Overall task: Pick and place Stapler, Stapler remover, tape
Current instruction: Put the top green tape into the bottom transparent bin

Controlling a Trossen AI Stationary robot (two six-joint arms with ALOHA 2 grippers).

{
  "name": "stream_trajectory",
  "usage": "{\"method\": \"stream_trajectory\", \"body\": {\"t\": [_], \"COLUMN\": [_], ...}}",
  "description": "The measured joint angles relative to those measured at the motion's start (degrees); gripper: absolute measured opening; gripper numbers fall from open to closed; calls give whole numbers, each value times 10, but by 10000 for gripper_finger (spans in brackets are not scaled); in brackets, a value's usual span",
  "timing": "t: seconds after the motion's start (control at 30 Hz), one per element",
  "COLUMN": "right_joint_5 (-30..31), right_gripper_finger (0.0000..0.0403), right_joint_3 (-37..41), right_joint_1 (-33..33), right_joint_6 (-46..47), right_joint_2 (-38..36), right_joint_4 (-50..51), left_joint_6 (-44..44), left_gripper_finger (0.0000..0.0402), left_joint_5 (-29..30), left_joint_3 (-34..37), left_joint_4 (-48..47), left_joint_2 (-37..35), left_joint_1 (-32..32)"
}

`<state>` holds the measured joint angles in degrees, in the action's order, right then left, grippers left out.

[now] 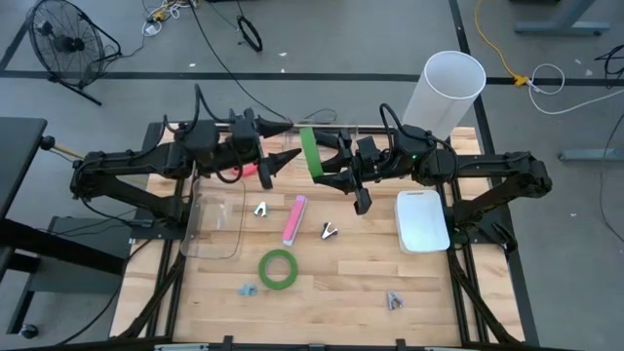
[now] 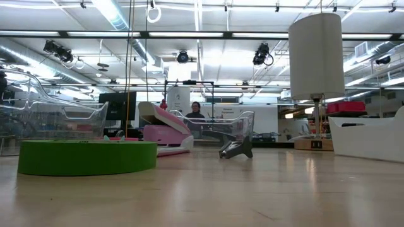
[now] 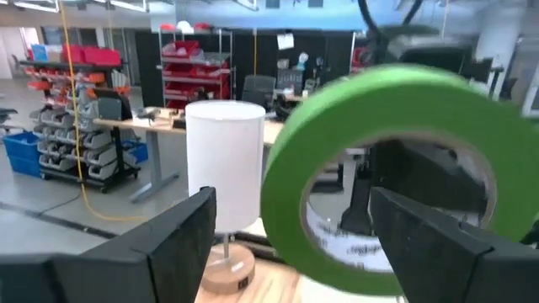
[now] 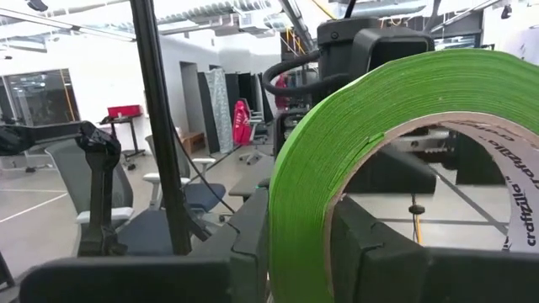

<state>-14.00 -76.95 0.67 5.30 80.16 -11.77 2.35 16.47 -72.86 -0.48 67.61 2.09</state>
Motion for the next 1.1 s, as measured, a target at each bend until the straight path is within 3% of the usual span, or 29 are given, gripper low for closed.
{"method": "stream_trajectory", "body": {"t": [0.8, 1.1], "right_joint_5": [0, 0], "right_gripper_finger": [73, 73], "right_joint_3": [0, 0], "right_joint_1": [0, 0], "right_joint_6": [1, 2], "right_joint_2": [0, 0], "right_joint_4": [21, 21], "left_joint_6": [0, 0], "left_gripper_finger": [311, 223], "left_joint_5": [-15, -14], "left_joint_3": [0, 0], "left_joint_4": [72, 71], "left_joint_2": [48, 49], "left_joint_1": [0, 0]}}
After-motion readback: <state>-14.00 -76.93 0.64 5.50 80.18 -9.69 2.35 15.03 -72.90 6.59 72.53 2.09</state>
